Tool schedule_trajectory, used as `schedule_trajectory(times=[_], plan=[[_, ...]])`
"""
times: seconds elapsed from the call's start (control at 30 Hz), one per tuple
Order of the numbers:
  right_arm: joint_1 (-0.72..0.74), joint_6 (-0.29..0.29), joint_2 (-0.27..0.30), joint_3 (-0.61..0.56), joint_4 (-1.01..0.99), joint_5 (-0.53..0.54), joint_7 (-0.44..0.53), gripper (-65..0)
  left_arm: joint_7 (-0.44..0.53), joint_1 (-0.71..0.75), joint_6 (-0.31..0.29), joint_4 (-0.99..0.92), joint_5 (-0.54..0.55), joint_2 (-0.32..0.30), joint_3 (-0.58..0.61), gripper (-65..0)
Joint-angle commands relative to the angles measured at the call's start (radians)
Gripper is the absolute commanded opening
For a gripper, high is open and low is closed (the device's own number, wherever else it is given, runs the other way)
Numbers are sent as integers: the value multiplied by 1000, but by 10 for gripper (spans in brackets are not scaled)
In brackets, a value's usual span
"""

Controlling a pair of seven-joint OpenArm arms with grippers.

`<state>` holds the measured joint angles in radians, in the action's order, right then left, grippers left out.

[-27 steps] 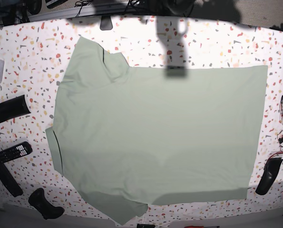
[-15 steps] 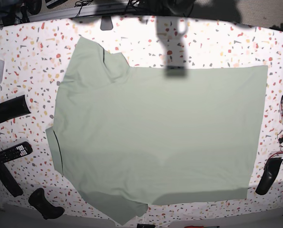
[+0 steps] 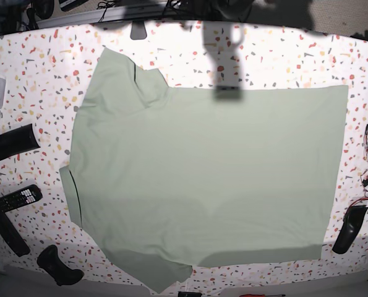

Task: Fold the T-shirt properly

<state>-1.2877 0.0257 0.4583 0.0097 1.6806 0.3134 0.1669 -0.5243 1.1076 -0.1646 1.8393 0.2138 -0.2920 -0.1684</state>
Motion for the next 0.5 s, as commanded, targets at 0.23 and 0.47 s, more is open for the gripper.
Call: schedule_trajectory(times=[0.23, 0.47], plan=[[-21, 3, 5, 4, 175, -4, 1, -279, 51, 11, 1, 151, -3, -5, -3, -204], [-21, 4, 4, 4, 238, -101, 0, -279, 53, -20, 0, 216, -3, -5, -3, -204]])
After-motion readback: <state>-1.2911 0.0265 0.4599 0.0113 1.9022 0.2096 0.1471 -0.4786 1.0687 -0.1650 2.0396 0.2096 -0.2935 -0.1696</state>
